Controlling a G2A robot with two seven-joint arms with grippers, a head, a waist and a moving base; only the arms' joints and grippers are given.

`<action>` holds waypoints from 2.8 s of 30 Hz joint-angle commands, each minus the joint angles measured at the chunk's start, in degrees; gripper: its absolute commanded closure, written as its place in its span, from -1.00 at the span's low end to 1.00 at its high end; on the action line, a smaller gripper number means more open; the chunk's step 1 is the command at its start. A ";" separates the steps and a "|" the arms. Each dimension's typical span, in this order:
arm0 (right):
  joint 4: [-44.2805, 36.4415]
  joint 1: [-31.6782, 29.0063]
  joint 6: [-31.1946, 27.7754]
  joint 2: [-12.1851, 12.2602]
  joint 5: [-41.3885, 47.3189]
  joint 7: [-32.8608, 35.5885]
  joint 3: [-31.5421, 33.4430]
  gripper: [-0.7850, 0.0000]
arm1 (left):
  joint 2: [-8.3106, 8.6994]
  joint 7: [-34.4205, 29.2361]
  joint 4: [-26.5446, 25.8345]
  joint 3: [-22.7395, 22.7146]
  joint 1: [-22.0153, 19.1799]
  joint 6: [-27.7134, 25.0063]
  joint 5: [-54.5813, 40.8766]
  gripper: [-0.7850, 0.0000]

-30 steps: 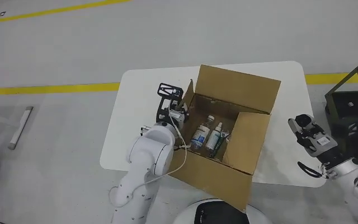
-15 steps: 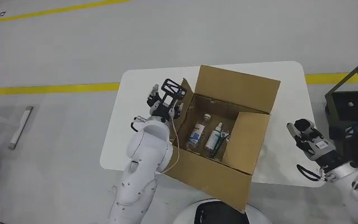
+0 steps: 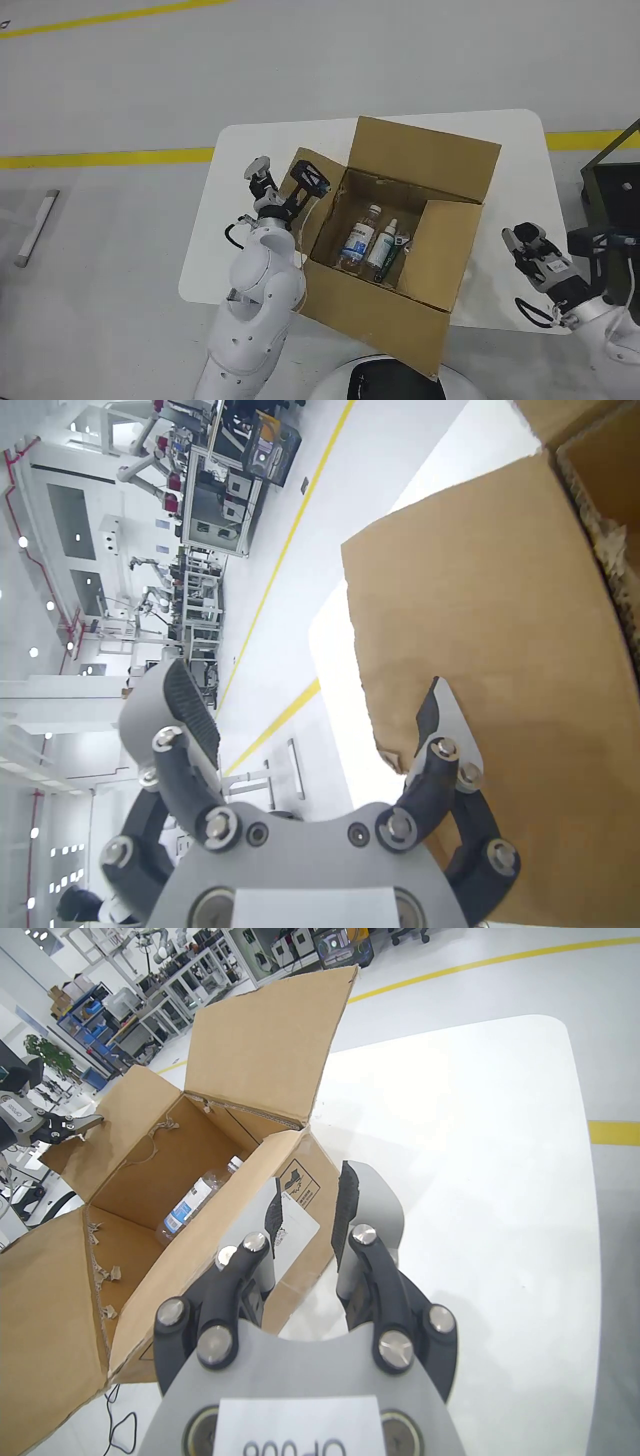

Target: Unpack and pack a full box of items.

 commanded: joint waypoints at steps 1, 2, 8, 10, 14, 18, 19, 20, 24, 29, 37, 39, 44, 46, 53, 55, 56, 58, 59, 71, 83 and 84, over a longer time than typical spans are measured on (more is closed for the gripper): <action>0.12 0.17 0.03 -0.04 -0.20 0.08 -0.19 0.42 | 0.10 0.23 0.47 -0.23 0.37 -0.86 1.47 -1.00; 0.17 0.23 -0.02 -0.05 -0.30 0.16 -0.24 0.43 | 0.07 0.27 0.54 -0.48 0.66 -0.73 1.20 -1.00; 0.96 0.53 0.70 -0.13 -0.97 0.72 -0.48 0.47 | 0.12 1.05 1.16 -1.69 1.56 -1.61 1.99 -1.00; 1.39 0.60 1.53 -0.19 -1.14 1.08 -0.82 0.50 | 0.11 1.22 1.29 -1.97 1.64 -1.68 2.15 -1.00; 2.32 1.19 3.30 -0.33 -2.03 1.53 -1.86 0.54 | 0.10 1.79 1.76 -2.26 1.85 -2.02 3.10 -1.00; 3.28 2.39 3.72 -0.42 -3.08 2.24 -3.36 0.58 | 0.15 2.44 1.93 -3.04 2.22 -2.09 4.13 -1.00; 3.58 2.80 3.70 -0.44 -3.36 2.50 -3.74 0.58 | 0.17 2.68 1.90 -3.27 2.37 -2.15 4.24 -1.00; 3.88 3.24 3.53 -0.43 -3.78 2.88 -4.16 0.62 | 0.20 2.85 1.81 -3.52 2.52 -2.18 4.46 -1.00; 5.16 5.23 2.83 -0.54 -3.66 3.91 -6.11 1.00 | 0.13 3.06 0.09 -4.47 3.10 -1.60 3.78 -1.00; 7.69 9.14 1.29 -0.56 -3.50 5.92 -8.14 1.00 | -0.10 2.23 -3.90 -5.89 3.32 0.80 2.60 -1.00; 12.52 16.21 -2.29 -0.50 -4.99 8.28 -11.00 1.00 | -0.29 1.20 -9.50 -7.75 3.79 0.52 1.00 -1.00; 13.74 18.10 -3.58 -0.46 -5.15 8.77 -11.43 1.00 | -0.37 0.89 -11.02 -7.91 3.89 0.34 0.37 -1.00; 16.72 23.44 -8.23 -0.32 -5.07 11.33 -13.20 1.00 | -0.97 -0.73 -13.02 -7.58 3.76 3.56 -3.18 -1.00; 18.20 25.99 -9.99 -0.26 -5.64 12.52 -14.17 1.00 | -1.36 -1.36 -13.45 -7.06 3.62 5.70 -5.68 -1.00; 23.78 31.88 -14.71 -0.29 -5.81 15.25 -17.72 1.00 | -2.14 -1.61 -14.86 -4.63 3.29 5.95 -12.40 -1.00; 24.82 32.85 -14.74 -0.33 -5.95 14.96 -18.28 1.00 | -2.37 -1.72 -15.41 -3.25 3.18 5.38 -13.92 -1.00; 24.99 33.18 -14.63 -0.34 -5.95 14.63 -18.38 1.00 | -2.56 -2.07 -15.69 -2.50 3.25 5.35 -15.85 -1.00; 24.94 33.20 -13.86 -0.31 -6.36 13.81 -18.21 1.00 | -2.93 -2.78 -16.11 -0.95 3.27 4.82 -19.92 -1.00; 24.84 33.05 -13.62 -0.29 -6.45 13.48 -18.03 1.00 | -3.03 -2.77 -16.06 -0.52 3.29 4.58 -21.34 -1.00; 11.56 16.89 -10.26 0.71 -2.79 8.76 -7.70 1.00 | -5.60 -9.23 -10.20 3.42 2.27 12.13 -58.52 -1.00; -0.41 -0.37 -8.67 0.79 1.21 4.68 1.46 1.00 | -6.28 -12.00 -4.65 1.29 1.02 19.48 -72.43 -1.00; -1.09 -1.01 -8.32 0.74 1.10 4.09 1.78 1.00 | -6.28 -12.00 -4.65 1.29 1.02 19.48 -72.43 -1.00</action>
